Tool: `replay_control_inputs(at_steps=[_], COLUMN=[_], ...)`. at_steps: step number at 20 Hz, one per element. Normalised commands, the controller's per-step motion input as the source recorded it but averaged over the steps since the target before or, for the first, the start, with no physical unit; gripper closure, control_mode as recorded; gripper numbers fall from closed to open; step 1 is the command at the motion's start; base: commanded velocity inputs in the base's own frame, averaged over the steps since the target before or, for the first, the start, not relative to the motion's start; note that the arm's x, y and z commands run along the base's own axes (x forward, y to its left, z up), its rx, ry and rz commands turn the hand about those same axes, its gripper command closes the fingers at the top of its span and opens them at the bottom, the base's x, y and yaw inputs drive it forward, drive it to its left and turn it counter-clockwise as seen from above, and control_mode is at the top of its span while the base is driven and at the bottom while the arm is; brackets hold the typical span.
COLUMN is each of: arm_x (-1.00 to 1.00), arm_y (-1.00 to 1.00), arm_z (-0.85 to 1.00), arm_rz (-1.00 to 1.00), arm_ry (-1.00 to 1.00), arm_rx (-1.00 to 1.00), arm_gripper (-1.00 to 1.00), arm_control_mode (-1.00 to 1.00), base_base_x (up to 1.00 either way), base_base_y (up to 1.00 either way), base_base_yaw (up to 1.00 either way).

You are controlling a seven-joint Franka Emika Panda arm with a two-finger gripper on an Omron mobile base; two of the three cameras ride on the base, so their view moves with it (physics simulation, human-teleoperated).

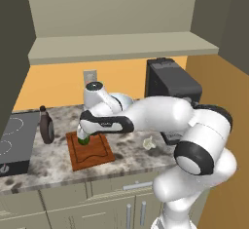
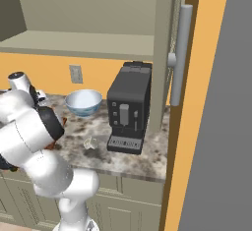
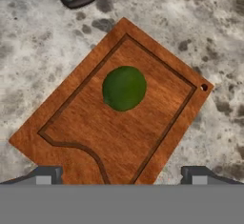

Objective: Open the cabinet. Place the bowl and condiment on the counter. Then place the lime and garlic on the cutting board.

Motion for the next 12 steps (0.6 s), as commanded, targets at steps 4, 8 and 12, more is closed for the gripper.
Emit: replay_control_inputs(at_steps=[4,8,12], arm_x=[-0.47,-0.31,-0.29], arm_y=[-0.65,-0.53,-0.55], arm_z=[0.49,0.48,0.17], arm_rz=[-0.01,-0.06,-0.17], arm_ry=[-0.01,0.0,0.0], arm_rx=[0.0,0.0,0.0], arm_gripper=[-1.0,-1.0,-1.0], arm_control_mode=[-1.0,-1.0,-1.0], base_base_x=[0.0,0.0,0.0], base_base_y=[0.0,0.0,0.0], base_base_yaw=[0.0,0.0,0.0])
